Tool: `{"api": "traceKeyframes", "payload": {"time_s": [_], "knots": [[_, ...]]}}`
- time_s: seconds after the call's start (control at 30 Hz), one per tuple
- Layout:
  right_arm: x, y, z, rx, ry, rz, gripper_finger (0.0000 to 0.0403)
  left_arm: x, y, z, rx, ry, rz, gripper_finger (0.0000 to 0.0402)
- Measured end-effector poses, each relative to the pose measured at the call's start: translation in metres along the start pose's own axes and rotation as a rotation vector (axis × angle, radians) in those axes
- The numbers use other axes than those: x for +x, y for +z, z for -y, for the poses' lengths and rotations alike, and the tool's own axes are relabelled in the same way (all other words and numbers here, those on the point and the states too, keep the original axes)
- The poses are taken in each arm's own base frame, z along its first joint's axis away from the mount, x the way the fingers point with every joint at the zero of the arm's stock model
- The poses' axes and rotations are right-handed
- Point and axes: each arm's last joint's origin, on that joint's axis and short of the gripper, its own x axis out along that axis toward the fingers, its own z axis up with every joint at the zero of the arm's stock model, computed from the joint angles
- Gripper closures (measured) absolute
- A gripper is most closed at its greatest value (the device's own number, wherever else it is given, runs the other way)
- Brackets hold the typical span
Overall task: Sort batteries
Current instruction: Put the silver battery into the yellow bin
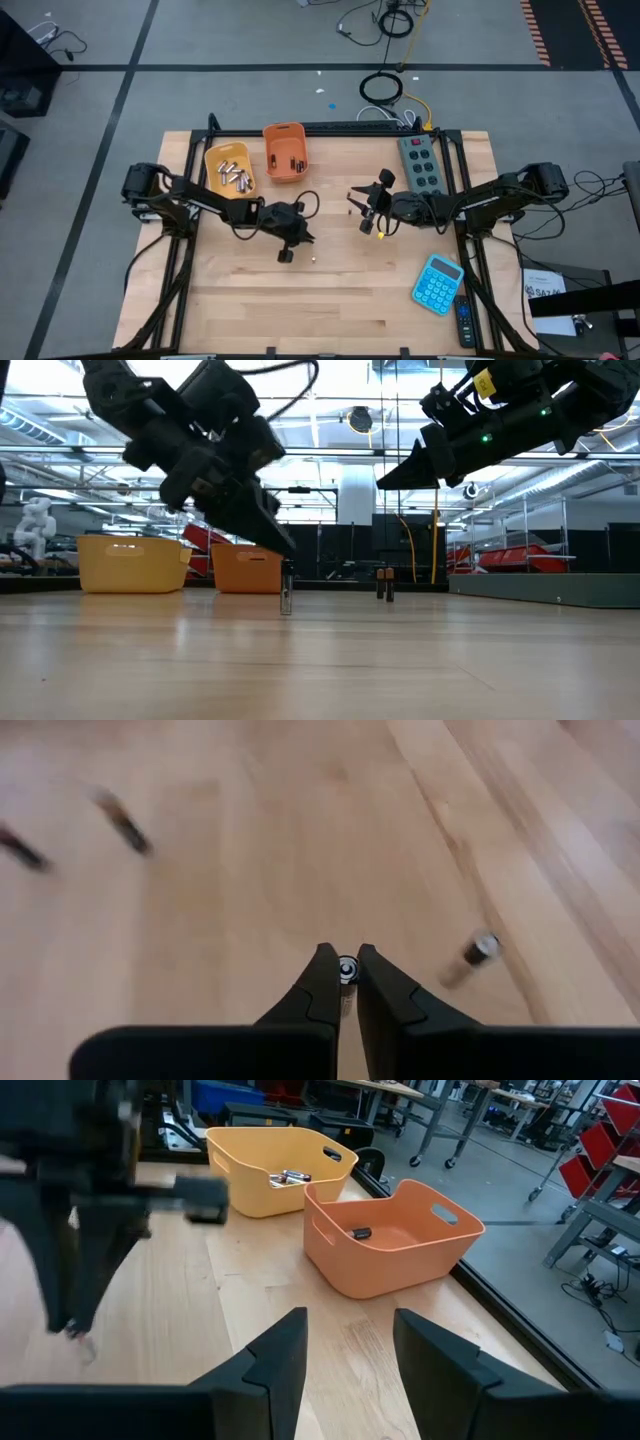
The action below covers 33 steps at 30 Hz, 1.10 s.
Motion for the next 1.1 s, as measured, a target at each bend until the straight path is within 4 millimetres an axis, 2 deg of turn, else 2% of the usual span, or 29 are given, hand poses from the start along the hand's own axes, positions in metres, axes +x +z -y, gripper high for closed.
{"api": "traceKeyframes", "payload": {"time_s": [0.17, 0.27, 0.4, 0.5, 0.63, 0.73, 0.9, 1.1], "knots": [[0.0, -0.001, 0.0, -0.003, 0.0, -0.007, 0.0261, -0.026, 0.008, -0.008, 0.008, 0.139, -0.043, 0.0384], [0.0, -0.001, -0.001, -0.004, 0.002, -0.007, 0.0261, -0.055, 0.013, -0.01, 0.031, 0.304, -0.107, 0.0384], [0.0, 0.0, -0.001, -0.003, 0.003, -0.005, 0.0261, -0.098, 0.021, -0.009, 0.032, 0.483, -0.105, 0.0384], [0.0, 0.0, -0.001, -0.003, 0.003, -0.004, 0.0261, -0.126, 0.019, -0.011, -0.024, 0.633, -0.136, 0.0384], [0.0, 0.001, -0.001, 0.003, 0.002, 0.007, 0.0261, -0.153, 0.004, -0.025, -0.219, 0.845, -0.202, 0.0384], [0.0, 0.003, -0.001, 0.008, 0.002, 0.023, 0.0261, -0.163, -0.008, -0.041, -0.339, 0.962, -0.264, 0.0384], [0.0, 0.003, -0.001, 0.009, 0.002, 0.032, 0.0261, -0.167, -0.027, -0.079, -0.471, 1.085, -0.385, 0.0384], [0.0, 0.003, -0.001, -0.006, 0.002, 0.032, 0.0261, -0.165, -0.063, -0.122, -0.599, 1.047, -0.576, 0.0384]]}}
